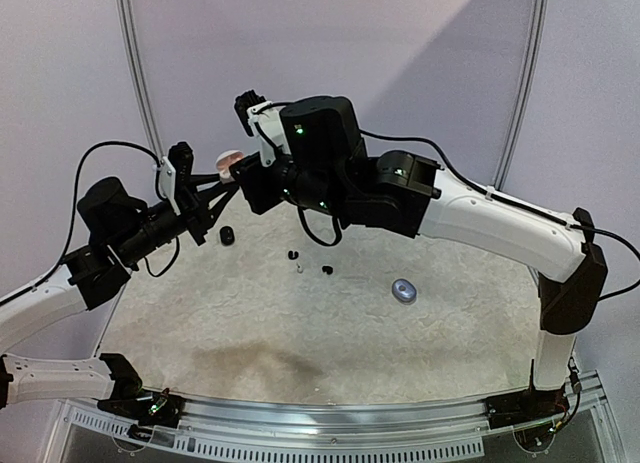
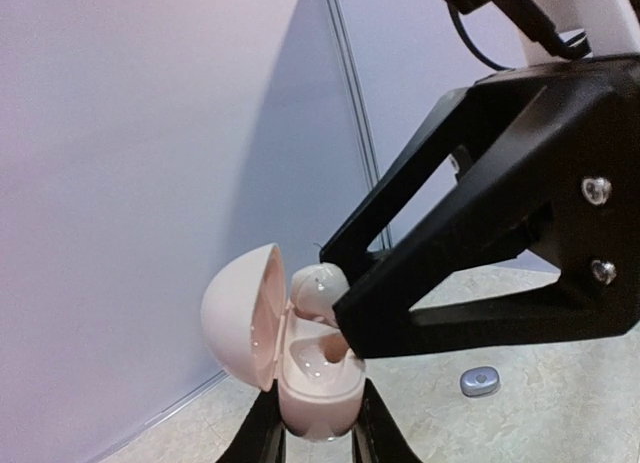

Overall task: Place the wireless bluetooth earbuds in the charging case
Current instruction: Pick up the left earbud from the right side groove of the charging case.

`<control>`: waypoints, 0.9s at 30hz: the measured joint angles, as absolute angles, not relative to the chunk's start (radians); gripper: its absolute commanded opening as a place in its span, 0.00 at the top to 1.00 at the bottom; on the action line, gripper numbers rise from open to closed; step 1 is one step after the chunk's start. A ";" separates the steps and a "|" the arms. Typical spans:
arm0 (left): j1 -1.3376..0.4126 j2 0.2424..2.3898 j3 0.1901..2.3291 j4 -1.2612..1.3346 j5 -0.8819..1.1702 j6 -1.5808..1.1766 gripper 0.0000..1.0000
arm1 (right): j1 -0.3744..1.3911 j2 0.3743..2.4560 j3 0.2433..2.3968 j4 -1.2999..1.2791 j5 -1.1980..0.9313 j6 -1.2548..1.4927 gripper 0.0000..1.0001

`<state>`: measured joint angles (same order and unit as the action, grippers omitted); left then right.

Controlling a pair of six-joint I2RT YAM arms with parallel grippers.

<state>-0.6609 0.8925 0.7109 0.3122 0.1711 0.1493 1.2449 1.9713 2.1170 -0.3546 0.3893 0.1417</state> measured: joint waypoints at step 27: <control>-0.665 0.880 0.689 0.345 0.141 0.183 1.00 | 1.273 2.055 2.239 -0.382 0.502 0.091 0.72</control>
<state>-0.6647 0.8803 0.6891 0.3454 0.1406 0.1833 1.2728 2.0548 2.2387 -0.3820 0.5022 0.0910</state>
